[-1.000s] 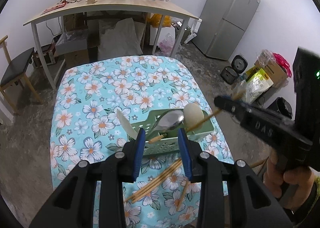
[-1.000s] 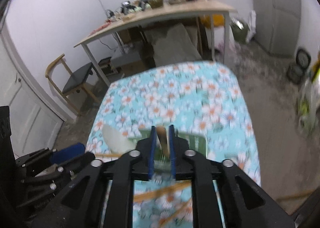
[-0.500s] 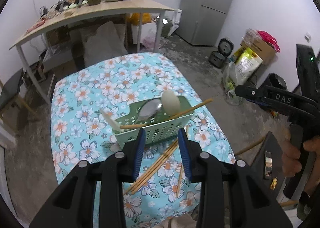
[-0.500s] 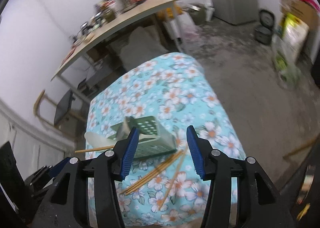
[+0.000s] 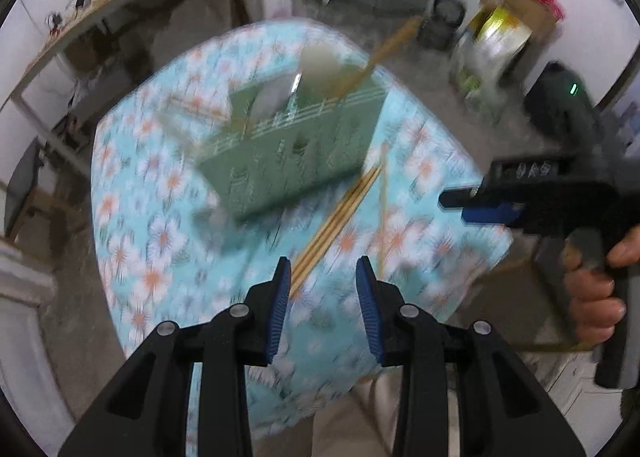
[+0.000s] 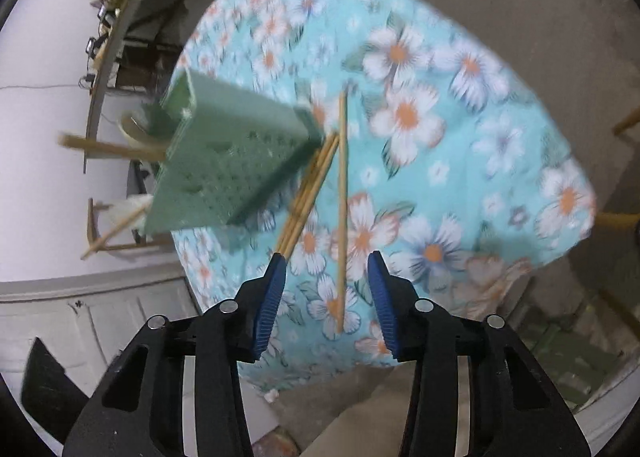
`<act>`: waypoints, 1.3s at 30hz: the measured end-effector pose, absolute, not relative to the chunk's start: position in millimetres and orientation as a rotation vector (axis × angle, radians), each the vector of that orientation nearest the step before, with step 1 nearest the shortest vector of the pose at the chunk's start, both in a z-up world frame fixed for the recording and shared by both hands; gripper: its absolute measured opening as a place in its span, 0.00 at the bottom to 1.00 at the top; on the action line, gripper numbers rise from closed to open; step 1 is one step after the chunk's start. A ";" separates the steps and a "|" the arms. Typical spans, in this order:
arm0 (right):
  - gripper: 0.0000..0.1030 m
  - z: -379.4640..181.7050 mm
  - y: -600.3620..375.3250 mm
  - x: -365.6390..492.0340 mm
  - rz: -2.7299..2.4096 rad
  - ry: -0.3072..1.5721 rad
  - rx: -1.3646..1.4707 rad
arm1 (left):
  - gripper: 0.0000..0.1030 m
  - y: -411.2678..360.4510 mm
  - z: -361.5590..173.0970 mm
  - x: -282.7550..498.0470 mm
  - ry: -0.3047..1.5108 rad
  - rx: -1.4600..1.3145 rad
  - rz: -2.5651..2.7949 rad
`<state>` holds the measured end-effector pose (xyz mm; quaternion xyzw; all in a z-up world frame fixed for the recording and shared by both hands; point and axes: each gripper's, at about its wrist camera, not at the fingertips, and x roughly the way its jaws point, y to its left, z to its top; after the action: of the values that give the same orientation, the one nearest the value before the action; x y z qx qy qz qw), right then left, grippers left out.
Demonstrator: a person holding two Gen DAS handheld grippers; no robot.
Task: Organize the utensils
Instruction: 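Open the right tool and move it back toward the chopsticks on the cloth, then close the right tool on another wooden chopstick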
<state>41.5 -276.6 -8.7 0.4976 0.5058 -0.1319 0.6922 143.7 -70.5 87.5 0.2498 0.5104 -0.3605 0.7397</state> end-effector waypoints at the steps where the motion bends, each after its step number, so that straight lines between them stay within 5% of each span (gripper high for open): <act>1: 0.38 -13.0 -274.3 44.9 -0.290 1.137 1.105 | 0.31 -66.1 80.0 144.5 1.136 0.565 -0.770; 32: 0.07 -87.2 -231.8 118.6 -0.405 1.211 0.848 | 0.31 -65.5 28.6 162.2 1.179 0.601 -0.759; 39: 0.08 -96.0 -239.7 118.0 -0.380 1.210 0.903 | 0.31 -82.2 26.1 152.4 1.145 0.636 -0.816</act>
<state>118.0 -239.8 -96.0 0.4075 0.5458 -0.1716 0.7118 152.4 -82.2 26.1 0.2872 0.5174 -0.3687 0.7169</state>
